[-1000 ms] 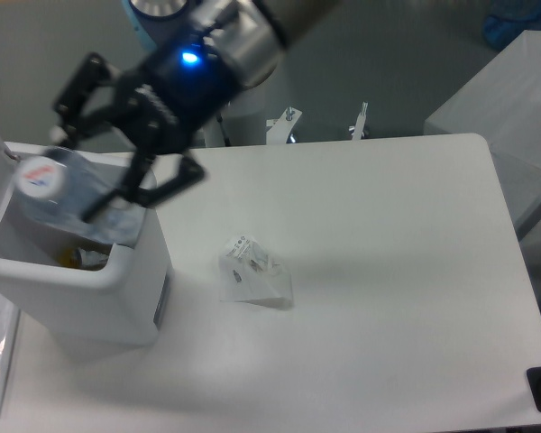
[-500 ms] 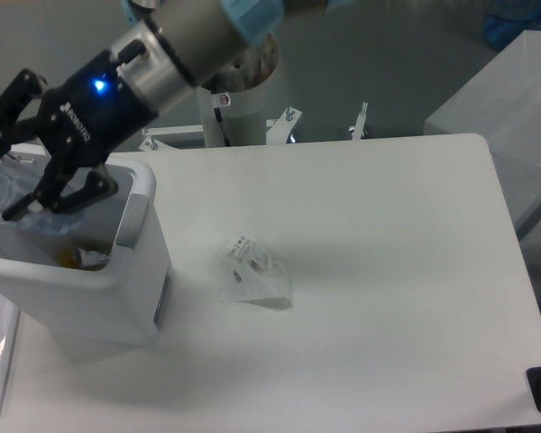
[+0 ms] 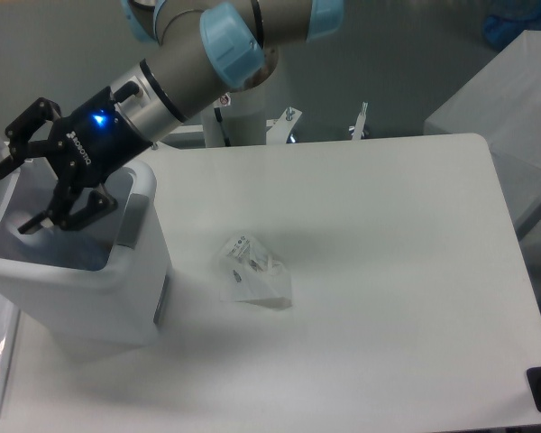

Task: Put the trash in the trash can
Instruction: 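Move the open gripper back over the crumpled plastic wrapper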

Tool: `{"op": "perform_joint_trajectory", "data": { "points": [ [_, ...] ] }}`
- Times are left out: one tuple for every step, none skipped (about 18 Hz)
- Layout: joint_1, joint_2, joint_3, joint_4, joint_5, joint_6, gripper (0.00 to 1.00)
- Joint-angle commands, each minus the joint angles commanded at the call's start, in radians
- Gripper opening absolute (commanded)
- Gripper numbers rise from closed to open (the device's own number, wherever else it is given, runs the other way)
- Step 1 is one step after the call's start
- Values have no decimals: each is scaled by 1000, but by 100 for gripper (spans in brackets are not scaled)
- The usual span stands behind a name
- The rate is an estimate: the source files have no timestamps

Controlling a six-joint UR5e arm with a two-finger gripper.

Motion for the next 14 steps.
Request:
{"op": "perform_joint_trajectory", "data": {
  "points": [
    [2, 2, -6, 0, 0, 6, 100],
    [3, 2, -3, -2, 0, 5, 100],
    [8, -1, 4, -5, 0, 2, 100],
    [20, -3, 14, -5, 0, -4, 100],
    [52, -2, 23, -6, 0, -7, 100],
    [87, 0, 30, -6, -2, -20, 100],
    [118, -1, 40, -6, -2, -37, 100],
    [153, -2, 46, -6, -2, -49, 100],
    [190, -5, 49, -6, -3, -55, 100],
    [227, -8, 49, -6, -3, -55, 100],
    [256, -11, 49, -6, -2, -58, 100],
    [282, -14, 44, -8, -2, -66, 100],
    [313, -15, 38, -8, -2, -76, 100],
    [339, -21, 37, -8, 0, -89, 100]
  ]
}}
